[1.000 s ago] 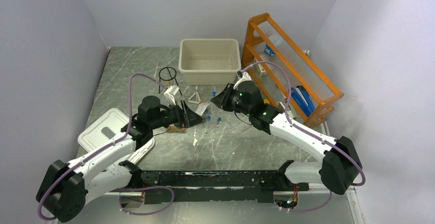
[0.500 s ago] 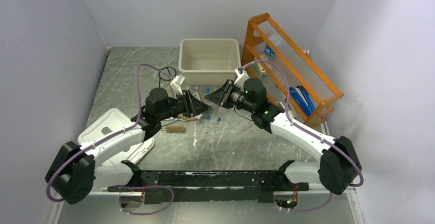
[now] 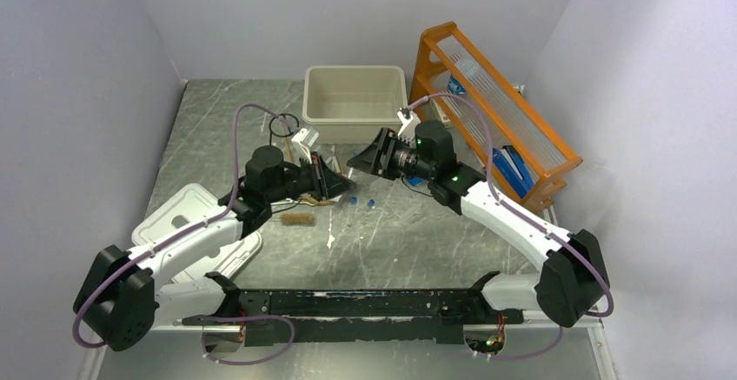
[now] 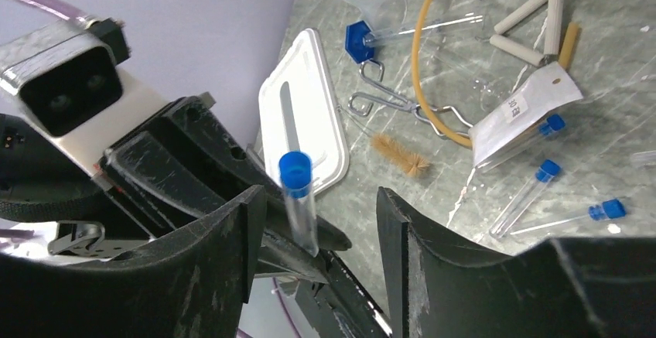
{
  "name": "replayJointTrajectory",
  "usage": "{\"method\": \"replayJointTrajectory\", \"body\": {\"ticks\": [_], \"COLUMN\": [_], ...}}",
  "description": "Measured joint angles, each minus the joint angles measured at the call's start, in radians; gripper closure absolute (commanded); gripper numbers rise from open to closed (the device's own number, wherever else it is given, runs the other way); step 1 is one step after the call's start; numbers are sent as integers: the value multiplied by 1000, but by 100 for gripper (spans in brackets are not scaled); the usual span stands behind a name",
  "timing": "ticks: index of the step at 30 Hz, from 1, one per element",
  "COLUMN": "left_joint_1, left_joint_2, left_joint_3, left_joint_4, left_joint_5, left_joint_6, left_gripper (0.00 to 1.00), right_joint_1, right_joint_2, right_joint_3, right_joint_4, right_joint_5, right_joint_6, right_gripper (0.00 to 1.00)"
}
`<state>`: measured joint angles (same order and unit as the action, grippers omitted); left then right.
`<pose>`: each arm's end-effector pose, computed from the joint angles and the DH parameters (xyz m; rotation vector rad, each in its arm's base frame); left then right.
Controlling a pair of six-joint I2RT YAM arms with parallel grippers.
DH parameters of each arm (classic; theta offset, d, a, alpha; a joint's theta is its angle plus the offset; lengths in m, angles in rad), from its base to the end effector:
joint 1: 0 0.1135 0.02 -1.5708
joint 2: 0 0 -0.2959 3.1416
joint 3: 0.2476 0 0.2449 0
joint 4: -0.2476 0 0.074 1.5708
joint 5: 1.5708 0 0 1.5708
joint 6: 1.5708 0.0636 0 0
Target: Organize the chemistry lab equipment
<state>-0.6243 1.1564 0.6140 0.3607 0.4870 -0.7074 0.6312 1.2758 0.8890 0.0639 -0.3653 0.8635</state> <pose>0.1962 -0.1780 0.2897 0.3155 1.9243 -1.3556 0.2312 0.1972 0.3203 -0.0339 2.1145 1.3098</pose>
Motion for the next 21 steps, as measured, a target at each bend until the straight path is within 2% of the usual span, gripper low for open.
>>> {"method": "replayJointTrajectory", "body": {"ticks": [3,9,11,14,21], "left_joint_1": [0,0,0,-2,-2], "left_joint_2": [-20,-29,-29,-29,-31], "left_joint_3": [49,132,142,146,148], "left_joint_4": [-76,-229,-269,-309,-372], "left_joint_5": [28,84,99,112,118], "left_joint_6": [80,238,280,329,391], "left_gripper": [95,95,95,95,95], "right_joint_1": [-26,-43,-46,-49,-71], "right_joint_2": [0,0,0,0,0], "right_joint_3": [49,114,117,117,117], "right_joint_4": [-64,-169,-191,-212,-220], "right_joint_5": [-31,-98,-125,-156,-205], "right_joint_6": [-33,-87,-95,-103,-109], "right_gripper": [44,62,64,66,81]}}
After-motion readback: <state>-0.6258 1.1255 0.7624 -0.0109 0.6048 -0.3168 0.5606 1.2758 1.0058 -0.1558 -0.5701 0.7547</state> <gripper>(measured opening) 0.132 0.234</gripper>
